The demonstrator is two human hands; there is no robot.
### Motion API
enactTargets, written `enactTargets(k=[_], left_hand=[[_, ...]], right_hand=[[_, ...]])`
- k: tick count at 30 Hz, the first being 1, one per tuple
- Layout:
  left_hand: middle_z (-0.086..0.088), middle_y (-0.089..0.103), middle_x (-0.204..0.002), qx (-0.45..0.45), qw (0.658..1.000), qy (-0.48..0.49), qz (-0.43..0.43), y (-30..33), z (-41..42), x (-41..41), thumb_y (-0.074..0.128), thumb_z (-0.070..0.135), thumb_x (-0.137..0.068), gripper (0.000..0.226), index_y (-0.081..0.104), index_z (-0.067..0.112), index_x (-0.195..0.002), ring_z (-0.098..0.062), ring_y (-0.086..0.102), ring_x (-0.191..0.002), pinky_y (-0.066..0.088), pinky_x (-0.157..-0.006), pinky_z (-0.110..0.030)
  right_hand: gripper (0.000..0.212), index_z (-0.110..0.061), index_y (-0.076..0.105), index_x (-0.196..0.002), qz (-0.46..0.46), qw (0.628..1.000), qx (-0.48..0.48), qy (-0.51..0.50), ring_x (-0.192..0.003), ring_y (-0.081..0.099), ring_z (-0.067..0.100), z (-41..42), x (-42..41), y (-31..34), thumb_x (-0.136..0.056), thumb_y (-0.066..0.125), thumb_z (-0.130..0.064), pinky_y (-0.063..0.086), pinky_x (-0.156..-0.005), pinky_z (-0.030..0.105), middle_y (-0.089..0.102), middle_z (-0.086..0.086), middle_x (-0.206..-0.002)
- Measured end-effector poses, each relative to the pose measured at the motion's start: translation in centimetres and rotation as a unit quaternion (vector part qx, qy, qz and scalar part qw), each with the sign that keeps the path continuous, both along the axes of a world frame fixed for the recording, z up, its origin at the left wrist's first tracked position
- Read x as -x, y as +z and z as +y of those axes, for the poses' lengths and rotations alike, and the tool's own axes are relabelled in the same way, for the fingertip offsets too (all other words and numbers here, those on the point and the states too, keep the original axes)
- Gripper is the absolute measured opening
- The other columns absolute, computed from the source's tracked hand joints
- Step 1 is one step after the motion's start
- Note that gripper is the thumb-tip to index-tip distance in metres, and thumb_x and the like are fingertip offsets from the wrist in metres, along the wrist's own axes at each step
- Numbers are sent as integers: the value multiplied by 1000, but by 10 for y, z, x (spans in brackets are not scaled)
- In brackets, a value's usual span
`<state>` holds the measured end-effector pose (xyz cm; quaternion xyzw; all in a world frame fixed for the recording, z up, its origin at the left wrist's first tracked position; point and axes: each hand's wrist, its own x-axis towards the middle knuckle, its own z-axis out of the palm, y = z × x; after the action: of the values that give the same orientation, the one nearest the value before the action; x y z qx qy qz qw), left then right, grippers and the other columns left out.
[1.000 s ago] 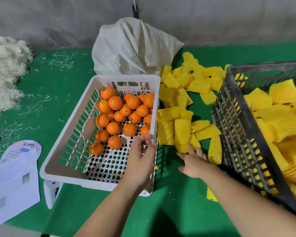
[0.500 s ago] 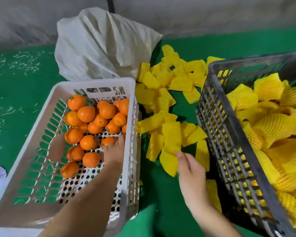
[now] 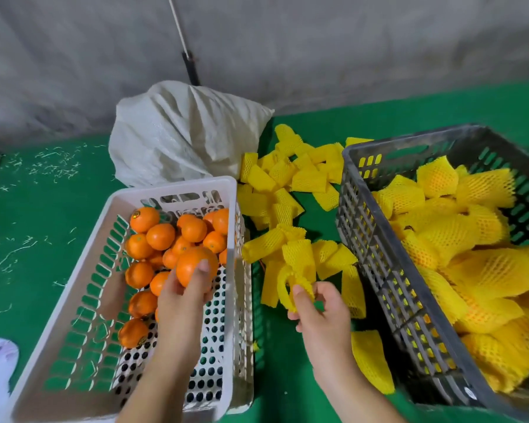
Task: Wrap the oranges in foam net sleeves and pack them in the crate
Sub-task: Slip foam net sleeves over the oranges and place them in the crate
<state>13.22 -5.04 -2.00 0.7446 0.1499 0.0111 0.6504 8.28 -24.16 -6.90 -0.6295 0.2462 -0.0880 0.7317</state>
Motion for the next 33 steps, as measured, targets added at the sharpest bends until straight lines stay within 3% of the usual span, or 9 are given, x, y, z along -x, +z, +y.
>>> enactTargets(k=[4, 8, 11, 14, 16, 19, 22, 28, 33], left_hand=[[-1, 74, -115, 51, 994, -92, -20, 10, -13, 60, 82, 87, -53, 99, 64, 35, -136, -11, 75, -86, 58, -64, -22], [-9, 66, -130, 204, 956, -210, 36, 6, -8, 76, 101, 62, -38, 122, 58, 21, -144, -19, 72, -94, 53, -62, -27], [-15, 67, -123, 264, 922, -275, 73, 3, 7, 74, 104, 48, -47, 110, 61, 12, -142, -24, 68, -91, 51, -64, -31], [-17, 67, -117, 229, 908, -343, 80, -3, 17, 76, 97, 42, -63, 93, 62, 6, -141, -22, 68, -89, 53, -67, -29], [-20, 65, -118, 191, 919, -337, 70, -6, 14, 81, 89, 38, -68, 83, 62, 6, -140, -22, 69, -90, 54, -68, -29], [-15, 70, -120, 128, 948, -291, 22, -10, 6, 86, 82, 41, -70, 63, 71, 27, -131, -21, 71, -94, 55, -72, -29], [-8, 65, -125, 75, 960, -268, -27, -9, -1, 92, 79, 43, -76, 51, 66, 48, -125, -15, 71, -93, 57, -77, -28], [-2, 44, -135, 66, 965, -240, -80, -11, -3, 93, 70, 40, -87, 71, 30, 59, -142, -10, 68, -90, 59, -75, -33], [-8, 46, -141, 51, 973, -207, -86, -14, -8, 93, 68, 51, -89, 52, 46, 55, -135, -11, 67, -100, 58, -81, -29]], right_hand=[[21, -26, 56, -80, -56, 992, 110, 8, -63, 51, 7, 20, 9, 18, -92, 72, -30, 39, -59, 19, 58, -12, -72], [27, -32, 51, -78, -76, 977, 195, 40, -68, 51, 0, 35, 18, 32, -91, 75, -30, 40, -59, 14, 57, -22, -79], [28, -36, 51, -78, -80, 969, 227, 49, -70, 52, -4, 38, 24, 34, -91, 75, -32, 41, -60, 12, 58, -24, -79], [29, -32, 50, -77, -74, 963, 254, 43, -72, 51, 0, 36, 29, 33, -90, 76, -37, 43, -63, 14, 55, -11, -75], [28, -29, 51, -79, -61, 963, 254, 62, -75, 54, 5, 34, 30, 31, -91, 75, -34, 46, -65, 18, 56, -9, -78], [17, -37, 61, -94, -59, 970, 220, 91, -93, 62, 6, 33, 33, 33, -96, 70, -23, 48, -78, 20, 63, -20, -94], [25, -38, 69, -113, -74, 967, 220, 105, -106, 61, -2, 28, 40, 36, -99, 65, -18, 49, -94, 22, 65, -22, -111], [27, -31, 73, -115, -118, 947, 278, 111, -107, 58, -7, 25, 55, 35, -100, 62, -13, 52, -92, 22, 62, -20, -114], [21, -27, 74, -112, -168, 926, 319, 107, -103, 60, -4, 24, 60, 44, -99, 65, -14, 52, -87, 21, 62, -22, -107]])
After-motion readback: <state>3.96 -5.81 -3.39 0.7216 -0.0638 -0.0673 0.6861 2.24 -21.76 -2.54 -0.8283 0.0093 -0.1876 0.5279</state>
